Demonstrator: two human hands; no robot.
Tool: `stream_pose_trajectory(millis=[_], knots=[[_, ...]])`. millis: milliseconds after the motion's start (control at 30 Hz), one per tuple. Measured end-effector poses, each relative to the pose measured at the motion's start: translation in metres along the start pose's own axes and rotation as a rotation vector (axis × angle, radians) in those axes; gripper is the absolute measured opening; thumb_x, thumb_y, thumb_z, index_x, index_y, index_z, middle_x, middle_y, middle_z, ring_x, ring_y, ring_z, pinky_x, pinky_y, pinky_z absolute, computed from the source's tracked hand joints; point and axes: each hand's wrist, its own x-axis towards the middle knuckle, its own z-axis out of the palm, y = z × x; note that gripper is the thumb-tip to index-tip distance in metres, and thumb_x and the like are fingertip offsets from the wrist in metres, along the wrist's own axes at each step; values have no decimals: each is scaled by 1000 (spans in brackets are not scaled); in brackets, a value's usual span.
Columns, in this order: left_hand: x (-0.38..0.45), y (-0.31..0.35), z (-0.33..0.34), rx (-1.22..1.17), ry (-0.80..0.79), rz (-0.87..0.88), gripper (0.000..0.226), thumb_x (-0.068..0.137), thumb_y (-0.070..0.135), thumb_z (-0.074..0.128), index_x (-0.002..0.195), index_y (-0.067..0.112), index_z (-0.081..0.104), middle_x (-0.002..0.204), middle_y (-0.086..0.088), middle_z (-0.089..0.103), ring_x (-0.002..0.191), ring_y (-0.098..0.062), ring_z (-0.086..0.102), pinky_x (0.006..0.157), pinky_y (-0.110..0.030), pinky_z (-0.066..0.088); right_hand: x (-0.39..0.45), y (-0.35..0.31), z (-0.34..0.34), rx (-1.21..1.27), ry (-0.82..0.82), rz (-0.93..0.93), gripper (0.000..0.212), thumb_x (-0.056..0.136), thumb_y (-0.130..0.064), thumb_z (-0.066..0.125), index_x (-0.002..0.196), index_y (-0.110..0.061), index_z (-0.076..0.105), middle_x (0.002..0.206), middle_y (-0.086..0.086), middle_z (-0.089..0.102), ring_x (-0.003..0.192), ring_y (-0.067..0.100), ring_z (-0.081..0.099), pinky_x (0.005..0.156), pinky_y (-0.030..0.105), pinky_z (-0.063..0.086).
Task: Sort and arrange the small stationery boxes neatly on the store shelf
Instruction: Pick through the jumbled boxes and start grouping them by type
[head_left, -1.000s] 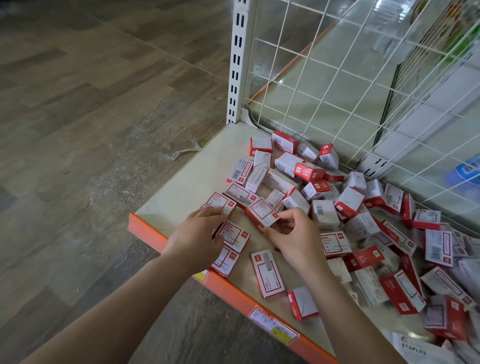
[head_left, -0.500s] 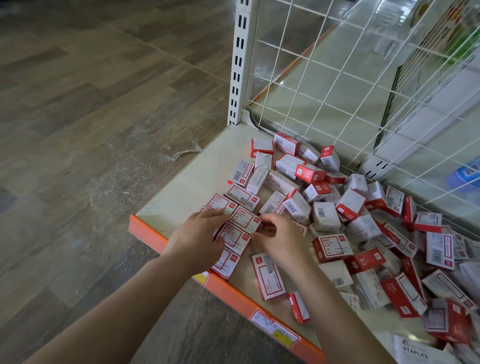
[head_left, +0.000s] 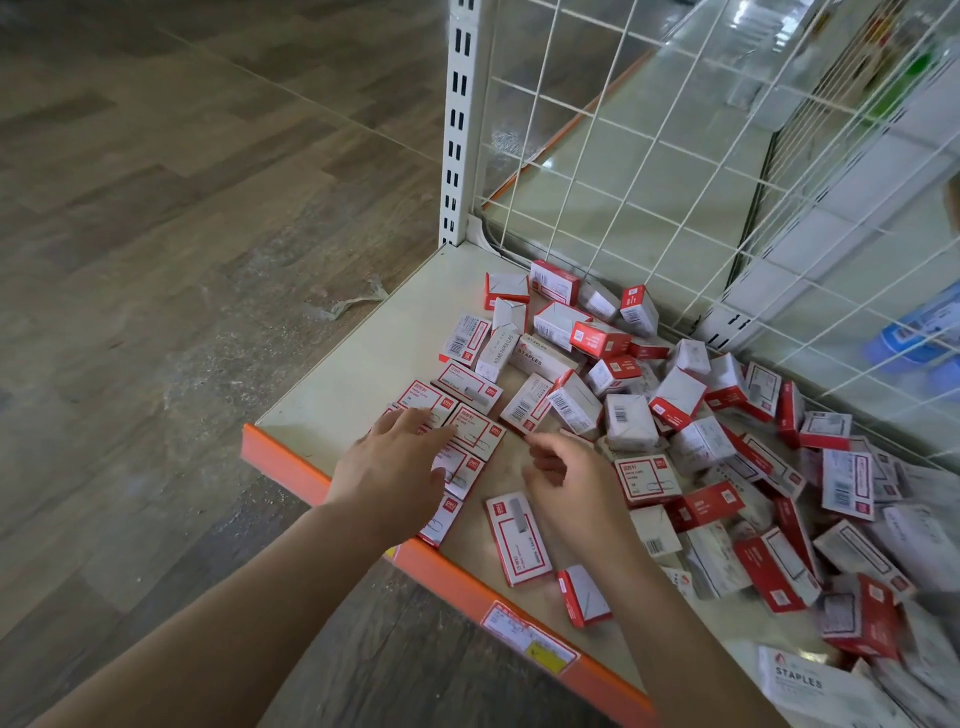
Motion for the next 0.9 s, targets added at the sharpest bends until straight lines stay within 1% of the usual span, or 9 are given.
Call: stream_pose_trajectory(millis=[100, 167, 233, 333, 400, 500, 567, 733, 900], knots=[[-7, 8, 2, -4, 2, 10, 50, 97, 28, 41, 145, 33, 26, 154, 8, 18, 143, -16, 14, 109, -34, 31, -12, 11, -7, -42, 42, 15, 20, 87, -16, 60, 107, -20, 61, 93, -10, 58, 87, 3, 55, 70, 8, 41], [-10, 11, 1, -22, 7, 24, 48, 97, 26, 41, 144, 31, 31, 152, 6, 25, 140, -16, 21, 108, -33, 32, -23, 13, -9, -59, 20, 50, 9, 88, -24, 60, 96, -23, 58, 87, -11, 57, 82, 1, 56, 61, 8, 40], [-13, 12, 1, -38, 16, 34, 45, 96, 25, 43, 140, 30, 38, 145, 7, 34, 134, -15, 31, 105, -32, 38, -35, 11, -8, -80, -49, 84, 10, 87, -30, 59, 92, -23, 54, 86, -10, 56, 77, 0, 56, 58, 9, 41], [-16, 14, 1, -31, -5, 41, 40, 94, 26, 43, 134, 29, 45, 136, 7, 43, 124, -14, 40, 99, -34, 42, -45, 6, -3, -211, -132, 73, 24, 82, -37, 65, 95, -22, 52, 96, -8, 59, 87, 4, 58, 74, 16, 47], [-20, 16, 1, -35, -20, 47, 39, 94, 26, 43, 133, 29, 46, 134, 7, 44, 123, -14, 42, 99, -34, 43, -48, 3, 0, -323, -155, 66, 40, 78, -47, 66, 105, -22, 51, 107, -7, 59, 98, 8, 58, 84, 21, 49], [-24, 17, -1, -42, -37, 60, 38, 95, 27, 43, 133, 29, 47, 135, 8, 44, 124, -12, 42, 100, -32, 42, -50, 1, 4, -534, -187, 45, 63, 77, -59, 61, 121, -19, 43, 120, 0, 52, 112, 15, 51, 98, 28, 42], [-27, 16, -2, -47, -55, 69, 38, 96, 27, 43, 133, 28, 47, 138, 8, 42, 127, -11, 40, 103, -31, 40, -52, 2, 5, -577, -204, 42, 62, 80, -56, 59, 122, -15, 41, 120, 2, 51, 111, 15, 49, 97, 26, 41], [-31, 15, -3, -50, -78, 82, 40, 96, 25, 42, 136, 27, 44, 144, 8, 38, 133, -11, 35, 109, -29, 33, -55, 10, -8, -448, -144, 74, 46, 83, -46, 62, 117, -19, 45, 115, -2, 54, 106, 11, 53, 88, 18, 44], [-32, 20, -2, -65, -79, 72, 40, 95, 24, 46, 135, 26, 47, 139, 9, 43, 128, -11, 40, 107, -29, 36, -61, 21, -17, -368, -112, 100, 40, 84, -40, 63, 115, -21, 45, 114, -4, 55, 106, 10, 53, 89, 20, 48]])
